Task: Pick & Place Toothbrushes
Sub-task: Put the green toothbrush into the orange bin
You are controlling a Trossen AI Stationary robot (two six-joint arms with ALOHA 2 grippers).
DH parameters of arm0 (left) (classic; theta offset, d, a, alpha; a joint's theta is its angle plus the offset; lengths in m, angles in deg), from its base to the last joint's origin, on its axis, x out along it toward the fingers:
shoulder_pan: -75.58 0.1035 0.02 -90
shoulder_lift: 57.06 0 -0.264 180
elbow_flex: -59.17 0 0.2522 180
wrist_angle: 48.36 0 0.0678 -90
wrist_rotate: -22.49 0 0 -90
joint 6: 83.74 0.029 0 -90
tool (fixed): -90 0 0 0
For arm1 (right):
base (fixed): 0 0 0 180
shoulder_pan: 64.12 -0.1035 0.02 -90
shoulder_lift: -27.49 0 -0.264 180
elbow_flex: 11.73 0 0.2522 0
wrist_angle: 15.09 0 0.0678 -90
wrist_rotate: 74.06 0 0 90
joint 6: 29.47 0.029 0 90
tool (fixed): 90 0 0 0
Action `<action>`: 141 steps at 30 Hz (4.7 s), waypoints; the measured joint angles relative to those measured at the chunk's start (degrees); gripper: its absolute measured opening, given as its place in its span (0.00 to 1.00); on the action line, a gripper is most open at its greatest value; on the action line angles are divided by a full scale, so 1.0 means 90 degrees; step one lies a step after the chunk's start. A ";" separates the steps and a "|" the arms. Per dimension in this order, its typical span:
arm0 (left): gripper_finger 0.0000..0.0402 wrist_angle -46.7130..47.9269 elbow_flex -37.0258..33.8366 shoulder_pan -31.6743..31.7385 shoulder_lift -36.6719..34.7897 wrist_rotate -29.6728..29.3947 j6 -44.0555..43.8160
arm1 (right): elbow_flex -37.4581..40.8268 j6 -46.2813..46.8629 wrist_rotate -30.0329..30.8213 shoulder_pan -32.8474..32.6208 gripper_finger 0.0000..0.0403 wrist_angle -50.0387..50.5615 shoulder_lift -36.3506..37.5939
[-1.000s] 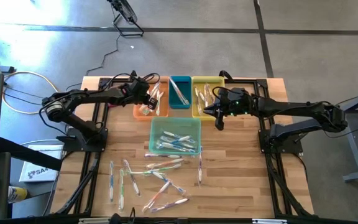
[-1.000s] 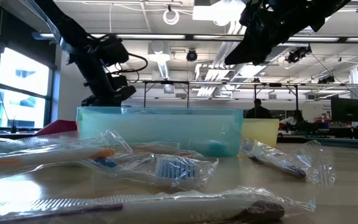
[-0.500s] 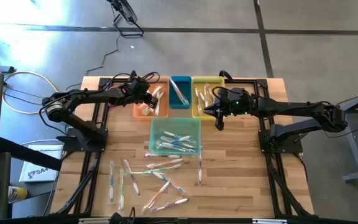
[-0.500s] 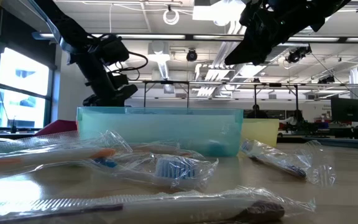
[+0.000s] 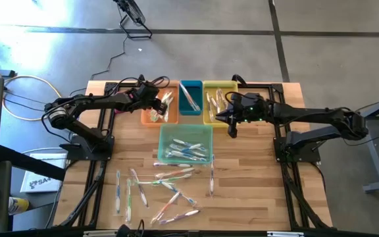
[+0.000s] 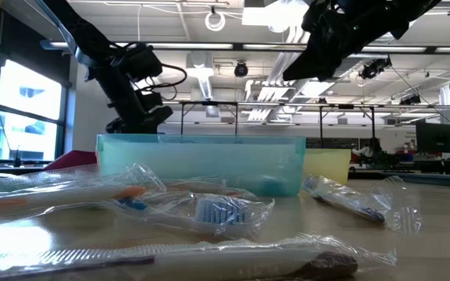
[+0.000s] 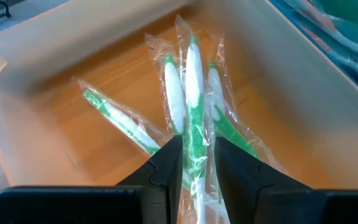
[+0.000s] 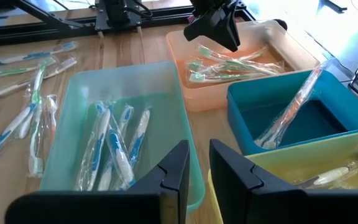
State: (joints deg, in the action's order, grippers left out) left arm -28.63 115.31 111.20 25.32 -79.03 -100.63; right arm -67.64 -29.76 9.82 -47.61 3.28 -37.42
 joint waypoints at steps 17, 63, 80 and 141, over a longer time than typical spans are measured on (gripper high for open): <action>0.23 -0.1031 0.0000 -0.0262 0.0000 -0.0020 0.0511 | 0.0205 -0.0830 -0.0004 0.0003 0.14 0.0487 0.1920; 0.23 -0.0007 -0.0002 -0.4311 -0.2040 0.0726 0.1352 | 0.2790 -0.0419 0.0496 0.0481 0.14 -0.1543 0.4506; 0.23 0.0043 -0.0002 -0.4298 -0.2067 0.2085 0.0255 | 0.2790 -0.0277 0.0475 0.0481 0.14 -0.1594 0.4504; 0.23 0.3713 0.1455 -0.7128 0.1048 0.1409 -0.2846 | 0.2788 0.0420 -0.0001 0.0469 0.14 -0.1587 0.4496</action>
State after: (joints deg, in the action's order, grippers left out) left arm 4.79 128.40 47.05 34.76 -66.36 -126.25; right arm -42.55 -25.98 9.81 -43.39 -11.00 3.04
